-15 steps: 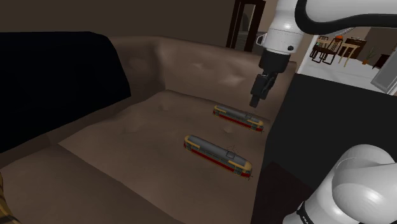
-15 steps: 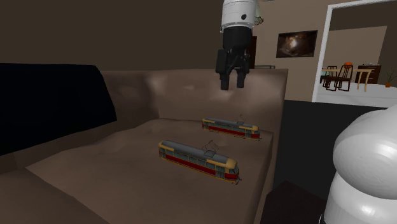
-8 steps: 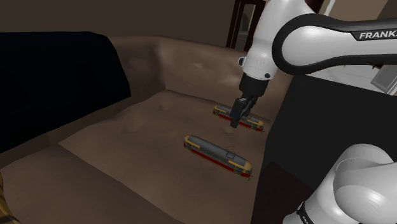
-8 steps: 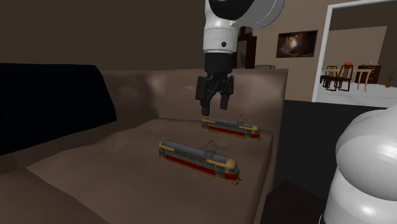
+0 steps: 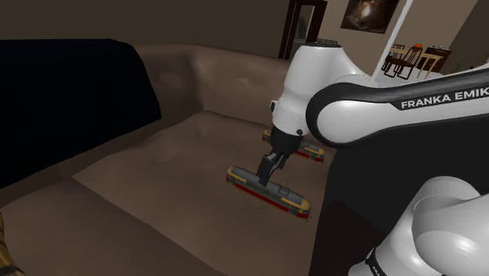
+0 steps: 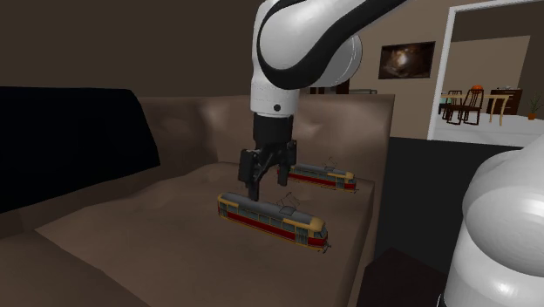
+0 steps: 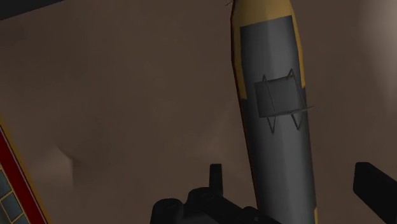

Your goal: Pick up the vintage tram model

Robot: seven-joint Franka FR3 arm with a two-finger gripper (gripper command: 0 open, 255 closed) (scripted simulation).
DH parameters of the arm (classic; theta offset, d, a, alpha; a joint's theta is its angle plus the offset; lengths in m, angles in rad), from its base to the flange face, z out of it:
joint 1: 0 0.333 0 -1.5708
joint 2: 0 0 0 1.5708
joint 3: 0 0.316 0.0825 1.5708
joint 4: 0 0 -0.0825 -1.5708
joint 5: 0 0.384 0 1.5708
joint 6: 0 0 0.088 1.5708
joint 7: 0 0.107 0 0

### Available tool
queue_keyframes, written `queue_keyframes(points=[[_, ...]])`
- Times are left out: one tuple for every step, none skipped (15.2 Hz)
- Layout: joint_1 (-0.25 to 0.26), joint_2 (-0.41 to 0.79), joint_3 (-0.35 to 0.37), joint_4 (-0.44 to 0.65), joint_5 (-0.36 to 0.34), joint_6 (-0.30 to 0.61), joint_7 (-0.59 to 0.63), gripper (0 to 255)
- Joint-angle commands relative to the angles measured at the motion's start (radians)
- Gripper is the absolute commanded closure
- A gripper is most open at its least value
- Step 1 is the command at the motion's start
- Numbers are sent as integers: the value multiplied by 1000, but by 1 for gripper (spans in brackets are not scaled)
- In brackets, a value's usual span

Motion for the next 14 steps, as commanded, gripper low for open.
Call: queue_keyframes(points=[[4, 15, 15, -16, 6, 36, 11, 0], [5, 21, 18, -25, 8, 52, 11, 0], [5, 29, 21, -34, 9, 69, 12, 0], [5, 36, 24, -43, 11, 85, 12, 0], [5, 44, 27, -52, 12, 102, 13, 0], [5, 53, 30, -61, 13, 119, 13, 0], [4, 67, 36, -73, 15, 146, 14, 0], [4, 67, 36, -73, 15, 146, 14, 0], [4, 67, 36, -74, 15, 146, 14, 0], [6, 65, 37, -76, 16, 146, 15, 255], [6, 65, 37, -76, 17, 146, 15, 255], [6, 65, 37, -76, 17, 146, 15, 255], [6, 64, 37, -77, 17, 146, 15, 255], [6, 63, 36, -78, 17, 146, 15, 255]])
